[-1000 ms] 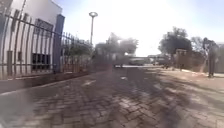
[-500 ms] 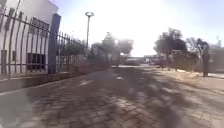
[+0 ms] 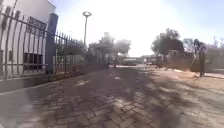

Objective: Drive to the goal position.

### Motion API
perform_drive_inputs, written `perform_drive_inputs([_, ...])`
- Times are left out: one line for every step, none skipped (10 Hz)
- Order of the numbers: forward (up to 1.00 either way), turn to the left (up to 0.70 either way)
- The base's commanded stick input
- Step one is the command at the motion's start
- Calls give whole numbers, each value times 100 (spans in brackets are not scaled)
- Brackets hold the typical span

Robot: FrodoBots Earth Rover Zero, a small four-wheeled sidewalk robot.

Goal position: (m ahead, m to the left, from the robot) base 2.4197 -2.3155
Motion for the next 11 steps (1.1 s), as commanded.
perform_drive_inputs([100,-27])
perform_drive_inputs([100,-27])
perform_drive_inputs([100,-27])
perform_drive_inputs([100,-27])
perform_drive_inputs([100,-27])
perform_drive_inputs([100,-27])
perform_drive_inputs([100,-27])
perform_drive_inputs([100,-27])
perform_drive_inputs([100,-27])
perform_drive_inputs([100,-27])
perform_drive_inputs([100,-27])
